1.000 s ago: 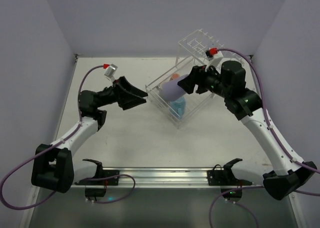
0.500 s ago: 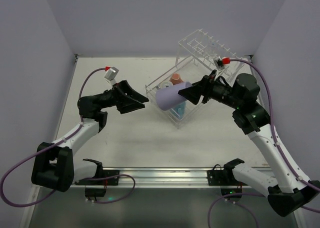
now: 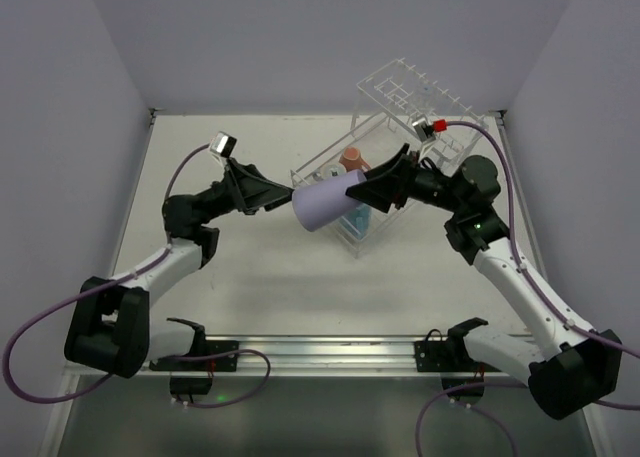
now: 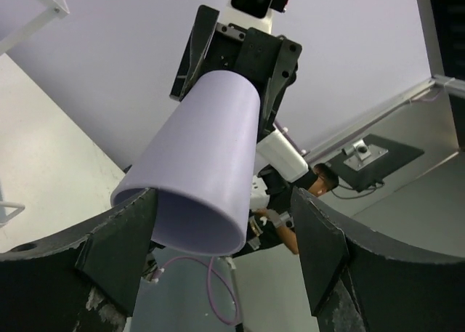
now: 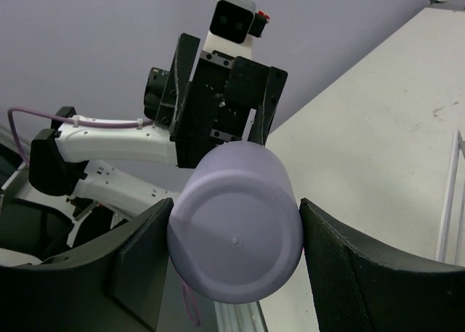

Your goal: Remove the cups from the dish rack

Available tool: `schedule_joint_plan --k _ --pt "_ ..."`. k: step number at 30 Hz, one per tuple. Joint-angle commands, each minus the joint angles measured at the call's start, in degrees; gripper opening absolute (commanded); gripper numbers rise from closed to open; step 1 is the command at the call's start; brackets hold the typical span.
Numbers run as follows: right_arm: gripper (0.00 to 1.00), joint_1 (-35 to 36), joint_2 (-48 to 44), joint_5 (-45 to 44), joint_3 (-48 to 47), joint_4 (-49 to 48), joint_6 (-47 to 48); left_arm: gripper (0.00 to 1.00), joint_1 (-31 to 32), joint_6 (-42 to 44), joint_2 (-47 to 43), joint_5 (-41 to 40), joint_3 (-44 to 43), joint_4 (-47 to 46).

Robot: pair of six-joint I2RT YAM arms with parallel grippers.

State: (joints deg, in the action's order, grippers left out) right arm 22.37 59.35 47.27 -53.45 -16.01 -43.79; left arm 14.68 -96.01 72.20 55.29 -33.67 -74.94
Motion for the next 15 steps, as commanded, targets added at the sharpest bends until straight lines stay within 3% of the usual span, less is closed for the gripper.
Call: schedule_joint_plan --k 1,6,9,15 --pt "0.0 -0.3 1.5 3.3 0.5 -14.5 -4.8 0.78 0.7 -5.6 1.3 -5.1 0.3 -22.0" --pt "0.0 -0.3 4.2 4.2 1.0 -18.2 -5.3 0.77 1.8 -11.6 5.4 -7.8 1.3 -28.9" --pt "0.0 -0.3 7.2 5.5 1.4 -24.7 -6.5 0.77 2.9 -13.1 6.3 -9.3 1.7 -30.0" --pt "0.0 -0.3 11.8 6.3 1.4 -28.2 -5.3 0.77 3.8 -16.0 4.1 -11.1 1.4 -30.8"
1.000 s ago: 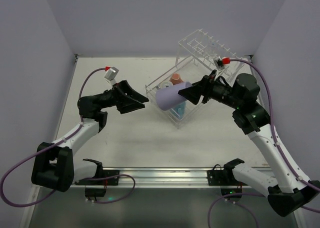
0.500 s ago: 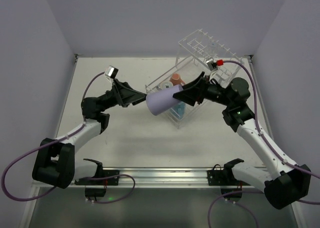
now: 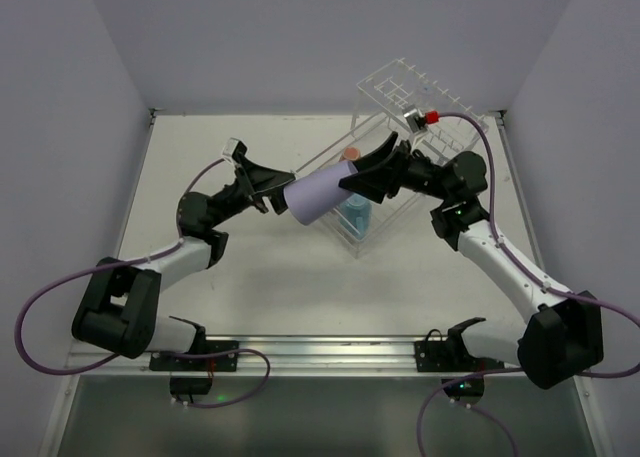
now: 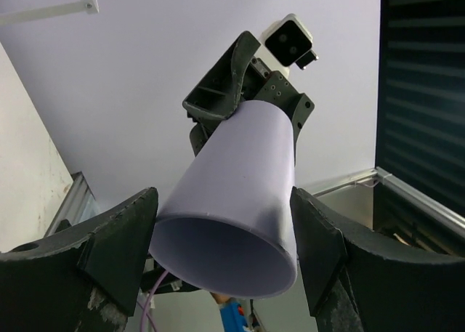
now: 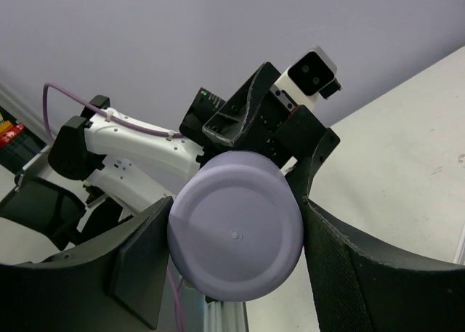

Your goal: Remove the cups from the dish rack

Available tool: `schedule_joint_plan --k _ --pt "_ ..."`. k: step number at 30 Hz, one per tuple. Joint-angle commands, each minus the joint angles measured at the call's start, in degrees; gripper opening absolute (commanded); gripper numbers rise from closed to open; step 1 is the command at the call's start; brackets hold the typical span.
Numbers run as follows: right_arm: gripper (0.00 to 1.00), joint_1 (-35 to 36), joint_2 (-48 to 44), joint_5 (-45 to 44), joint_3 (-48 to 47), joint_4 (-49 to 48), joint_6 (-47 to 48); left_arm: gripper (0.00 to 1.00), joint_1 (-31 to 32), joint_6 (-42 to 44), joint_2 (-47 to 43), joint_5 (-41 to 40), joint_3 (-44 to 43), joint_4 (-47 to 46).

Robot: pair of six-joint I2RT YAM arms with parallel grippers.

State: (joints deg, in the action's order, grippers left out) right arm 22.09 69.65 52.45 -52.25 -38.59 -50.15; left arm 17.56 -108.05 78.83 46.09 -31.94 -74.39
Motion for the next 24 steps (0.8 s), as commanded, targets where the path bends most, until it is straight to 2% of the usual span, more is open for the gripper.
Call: schedule_joint_plan --k 1,7,9,15,24 --pt "0.0 0.0 1.5 0.7 0.3 -4.7 2.3 0.77 0.9 -3.9 -3.0 -1.8 -0.4 -31.2" --pt "0.0 0.0 -2.5 -0.9 0.4 3.1 6.6 0.77 0.9 -2.7 -4.3 -0.4 0.0 -28.6" --pt "0.0 0.0 -4.5 -2.1 0.3 6.2 8.4 0.77 0.9 -0.9 -4.5 0.3 0.2 -25.1" --pt "0.0 -0.3 -9.3 -5.0 -1.7 18.4 15.0 0.77 0.9 2.4 -4.5 2.4 0.0 -21.0" --pt "0.0 -3.0 -11.1 -5.5 0.0 18.8 15.9 0.77 0.8 11.6 -9.0 5.8 -3.6 -6.7"
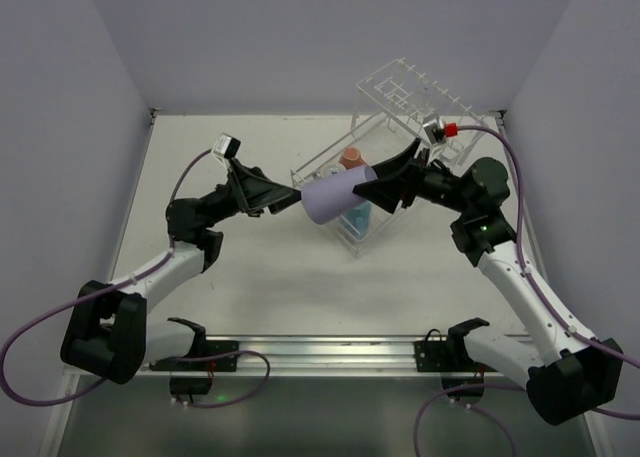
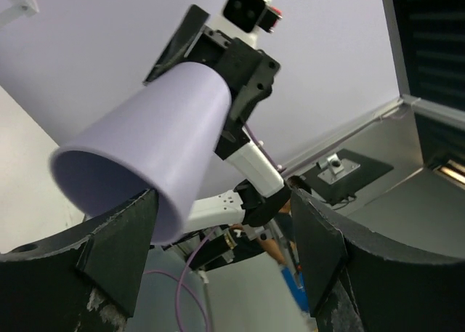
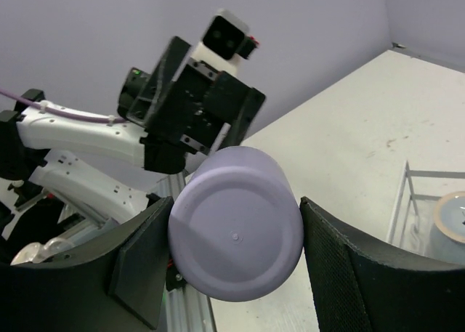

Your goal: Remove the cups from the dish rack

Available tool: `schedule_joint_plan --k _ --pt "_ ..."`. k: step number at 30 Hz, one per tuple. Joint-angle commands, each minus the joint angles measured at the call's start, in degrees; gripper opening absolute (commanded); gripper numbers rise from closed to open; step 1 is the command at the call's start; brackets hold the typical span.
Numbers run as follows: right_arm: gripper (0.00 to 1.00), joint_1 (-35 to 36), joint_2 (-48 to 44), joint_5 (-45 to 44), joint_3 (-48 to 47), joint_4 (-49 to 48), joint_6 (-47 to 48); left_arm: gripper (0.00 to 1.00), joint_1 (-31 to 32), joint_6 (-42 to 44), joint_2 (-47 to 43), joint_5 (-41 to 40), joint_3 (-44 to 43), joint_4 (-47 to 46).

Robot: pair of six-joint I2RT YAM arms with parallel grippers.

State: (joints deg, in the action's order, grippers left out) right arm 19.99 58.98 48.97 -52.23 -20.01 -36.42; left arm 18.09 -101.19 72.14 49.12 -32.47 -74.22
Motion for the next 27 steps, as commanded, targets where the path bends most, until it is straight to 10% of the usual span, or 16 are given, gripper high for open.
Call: schedule_joint_plan --k 1,21,27 --pt "0.0 -1.1 -0.5 -1.9 0.0 0.1 2.1 0.77 0.4 5.0 -2.5 3.1 -3.4 -5.8" --pt "0.0 0.2 10.8 3.0 0.7 -20.9 -8.6 0.8 1.2 -5.7 1.2 0.4 -2.9 -16.4" --pt "0.0 1.3 12.6 2.1 1.4 -24.8 -9.5 0.65 1.8 -6.9 2.0 -2.1 -3.0 -17.4"
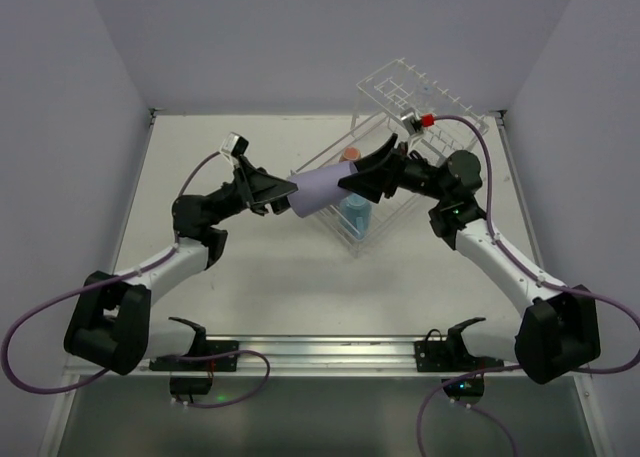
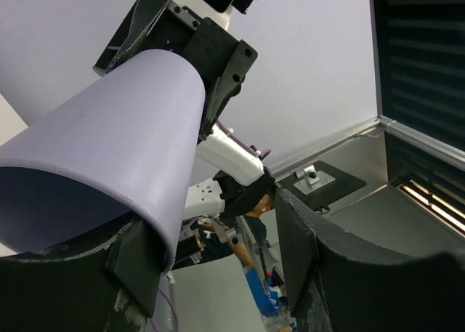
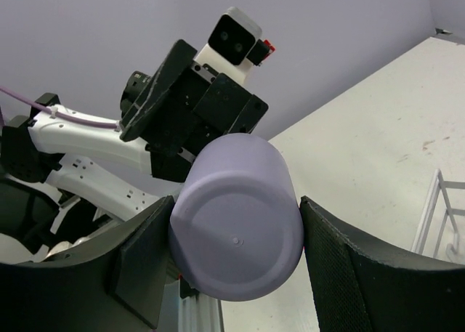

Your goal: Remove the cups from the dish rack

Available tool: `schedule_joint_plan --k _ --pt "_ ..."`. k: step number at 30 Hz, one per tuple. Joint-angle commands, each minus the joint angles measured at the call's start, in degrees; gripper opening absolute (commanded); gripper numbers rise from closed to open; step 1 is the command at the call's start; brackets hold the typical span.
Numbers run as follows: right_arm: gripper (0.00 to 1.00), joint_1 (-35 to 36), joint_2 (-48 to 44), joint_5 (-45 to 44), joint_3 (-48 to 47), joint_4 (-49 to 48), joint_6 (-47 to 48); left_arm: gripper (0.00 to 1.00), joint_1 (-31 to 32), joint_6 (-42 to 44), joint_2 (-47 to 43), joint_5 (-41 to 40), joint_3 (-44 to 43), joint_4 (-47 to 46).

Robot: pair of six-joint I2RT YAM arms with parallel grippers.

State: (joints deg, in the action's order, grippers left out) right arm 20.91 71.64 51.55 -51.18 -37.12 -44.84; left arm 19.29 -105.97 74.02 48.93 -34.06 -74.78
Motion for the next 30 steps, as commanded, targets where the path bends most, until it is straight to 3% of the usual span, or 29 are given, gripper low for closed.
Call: schedule_joint_plan --k 1,4,5,7,8,10,14,15,18,21,24,25,27,28,30 --pt "0.0 0.4 0.2 -0.4 0.5 -8.1 -1.5 0.6 0.7 -2.2 0.2 -2.3 -1.5 -17.1" --pt "0.0 0.5 0.4 -0.4 1.2 -9.3 -1.7 0.37 0.8 -3.7 1.1 -2.3 -1.9 -19.1" --pt "0.0 0.5 0.4 -0.6 1.2 -9.1 -1.6 0.2 0.8 -4.4 1.6 -2.3 -1.9 -19.7" --pt "0.0 0.5 0.1 -1.1 0.6 -6.1 -0.4 0.0 0.8 -4.7 1.8 -1.9 -1.7 -19.8" --pt "0.06 0.5 0.1 -1.6 -0.8 -4.2 0.1 0.0 0.8 -4.5 2.1 -1.6 -1.8 -19.6" --pt "0.35 0.5 -0.5 -3.4 -2.6 5.0 3.9 0.0 0.8 -3.8 2.1 -0.4 -1.8 -18.0" --pt "0.67 0.7 -5.7 -16.2 -8.5 25.5 13.9 0.0 -0.7 3.4 0.5 2.1 -2.5 -10.3" --pt "0.81 0.7 -6.3 -18.6 -9.6 33.3 17.5 0.0 -1.3 5.6 0.0 2.9 -3.4 -4.9" --pt "0.98 0.7 -6.9 -24.6 -14.3 45.2 22.4 0.0 -4.1 17.5 -3.6 4.9 -5.6 7.3" --pt "0.99 0.7 -6.8 -30.3 -16.5 51.2 23.7 0.0 -7.3 31.2 -7.7 4.4 -9.2 30.8" --pt "0.99 0.7 -5.0 -33.9 -18.2 55.5 23.6 0.0 -10.1 43.0 -10.1 3.2 -14.2 43.3" --pt "0.99 0.7 -3.8 -35.0 -19.2 57.1 23.5 0.0 -11.0 46.6 -11.0 0.6 -16.0 54.6" --pt "0.99 1.2 0.1 -35.7 -25.2 65.5 23.9 0.0 -11.3 58.8 -11.6 -4.2 -22.2 66.5" --pt "0.99 1.9 4.6 -39.3 -28.0 68.8 25.1 0.0 -11.3 62.4 -11.9 -11.0 -24.5 78.8" --pt "0.99 5.5 8.9 -44.9 -34.4 76.4 27.2 0.0 -11.3 70.9 -11.4 -17.8 -30.3 92.5"
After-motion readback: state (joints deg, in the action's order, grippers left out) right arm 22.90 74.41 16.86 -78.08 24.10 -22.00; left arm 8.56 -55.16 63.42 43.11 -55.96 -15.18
